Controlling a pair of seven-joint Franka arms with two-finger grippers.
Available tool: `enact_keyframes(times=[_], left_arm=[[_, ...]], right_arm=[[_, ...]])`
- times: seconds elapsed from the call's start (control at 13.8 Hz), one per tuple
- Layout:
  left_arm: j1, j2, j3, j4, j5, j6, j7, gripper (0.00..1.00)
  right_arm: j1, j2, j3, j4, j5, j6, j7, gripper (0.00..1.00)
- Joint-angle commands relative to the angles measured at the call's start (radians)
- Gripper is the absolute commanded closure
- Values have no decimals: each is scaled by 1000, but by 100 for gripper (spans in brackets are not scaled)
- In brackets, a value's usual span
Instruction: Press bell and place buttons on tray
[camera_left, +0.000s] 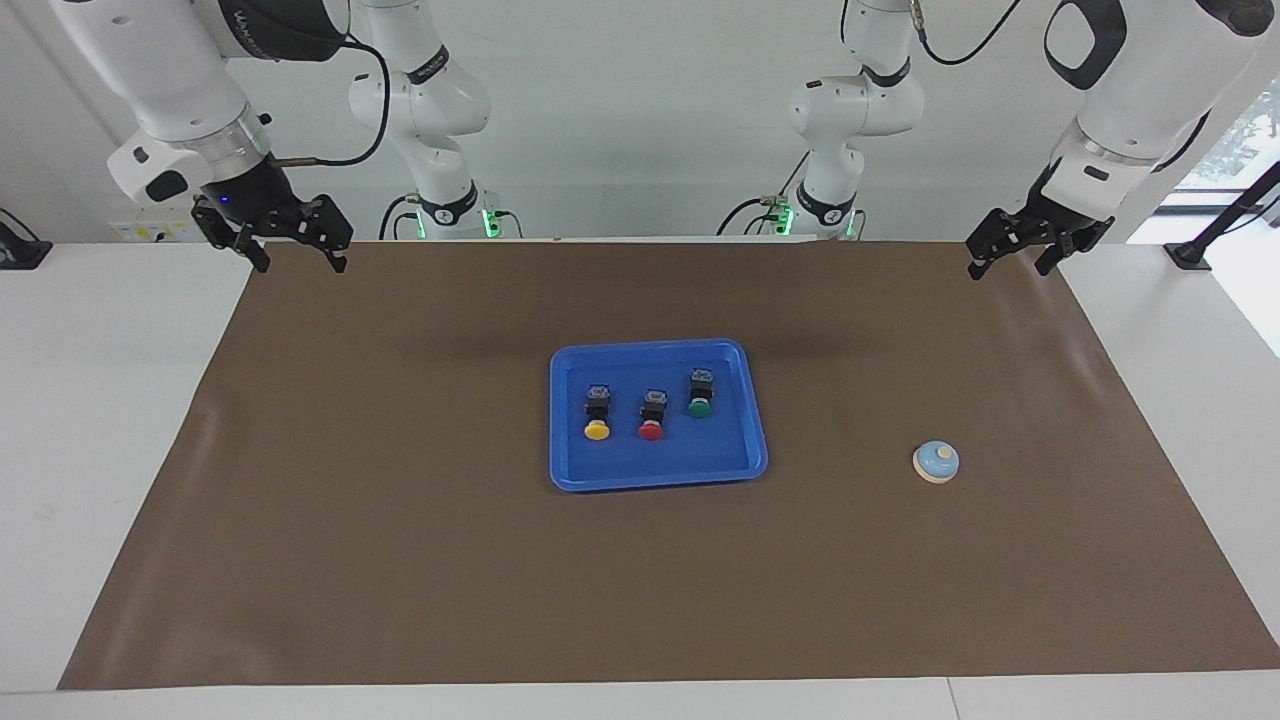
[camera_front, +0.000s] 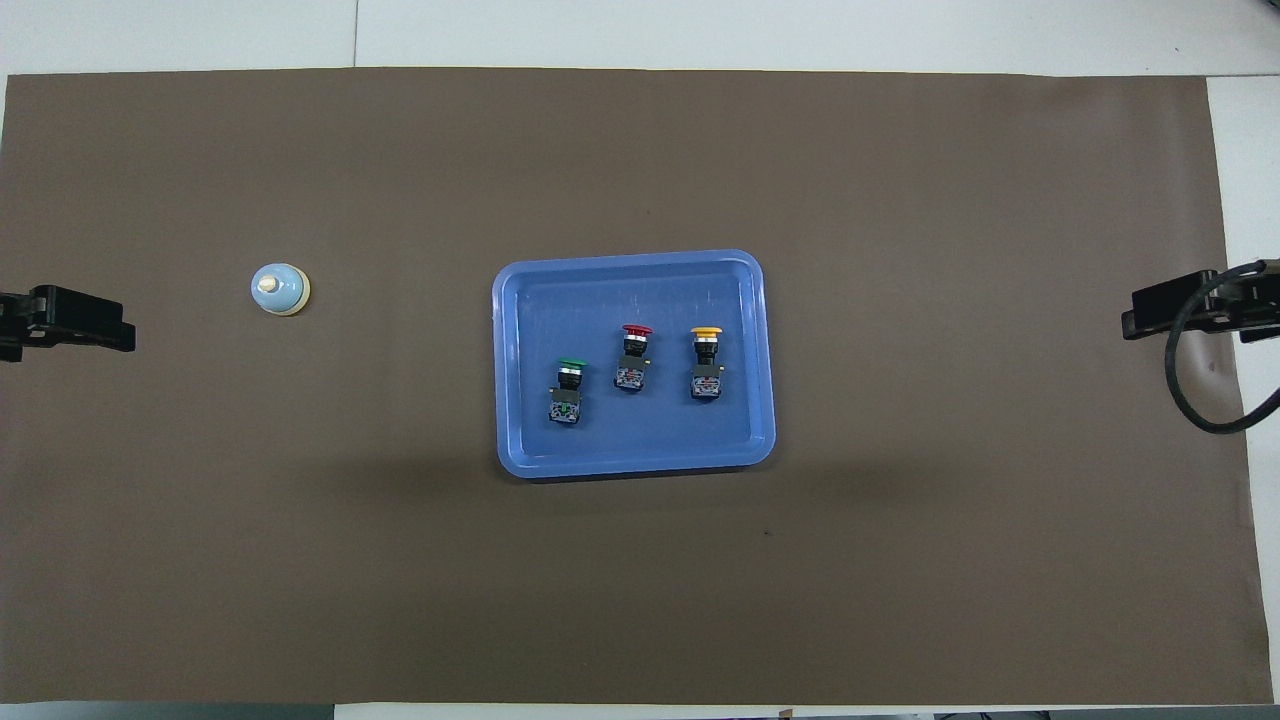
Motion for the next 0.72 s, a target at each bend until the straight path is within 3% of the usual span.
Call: enact_keyframes(times=[0.0,0.65], left_arm=[[-9,-29,5,-33,12,13,12,0],[-15,-18,-5,-18,12,-19,12,0]], right_arm=[[-15,-20,10,-22,14,5,-17,0],[-16,-20,9,-22,14,5,-17,0]])
